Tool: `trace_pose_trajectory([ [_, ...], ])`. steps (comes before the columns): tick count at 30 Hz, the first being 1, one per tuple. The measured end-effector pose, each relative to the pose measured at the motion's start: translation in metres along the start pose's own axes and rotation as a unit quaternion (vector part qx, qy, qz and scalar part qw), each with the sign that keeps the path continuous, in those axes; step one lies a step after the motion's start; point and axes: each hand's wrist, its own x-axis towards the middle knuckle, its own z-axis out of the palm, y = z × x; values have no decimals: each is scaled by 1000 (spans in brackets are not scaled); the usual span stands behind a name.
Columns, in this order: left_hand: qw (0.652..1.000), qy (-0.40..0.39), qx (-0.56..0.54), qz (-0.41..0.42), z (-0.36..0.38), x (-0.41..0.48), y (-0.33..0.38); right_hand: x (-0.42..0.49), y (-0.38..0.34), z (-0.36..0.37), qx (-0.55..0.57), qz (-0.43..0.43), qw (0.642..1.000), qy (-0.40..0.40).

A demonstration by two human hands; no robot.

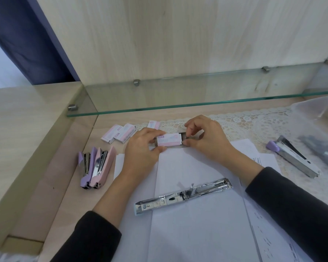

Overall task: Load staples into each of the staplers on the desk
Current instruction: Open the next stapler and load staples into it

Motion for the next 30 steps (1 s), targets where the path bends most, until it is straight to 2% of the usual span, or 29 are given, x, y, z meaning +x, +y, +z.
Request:
trace_pose_trajectory([
  [4, 1000, 2, -1, 0, -1, -1, 0, -1, -3, -6, 106, 25, 994, 16],
  [9, 1000, -4, -6, -4, 0, 0, 0, 4, 1, -17, 233, 42, 970, 51],
  [17, 999, 14, -33, -8, -2, 0, 0, 7, 7, -18, 132, 97, 986, 34],
  [22, 999, 26, -37, 28, -2, -1, 3, 3, 0, -15, 253, 138, 957, -24],
  [30, 997, 31, -39, 60, -1, -3, 7, 2, -2, -14, 225, 154, 962, -12],
])
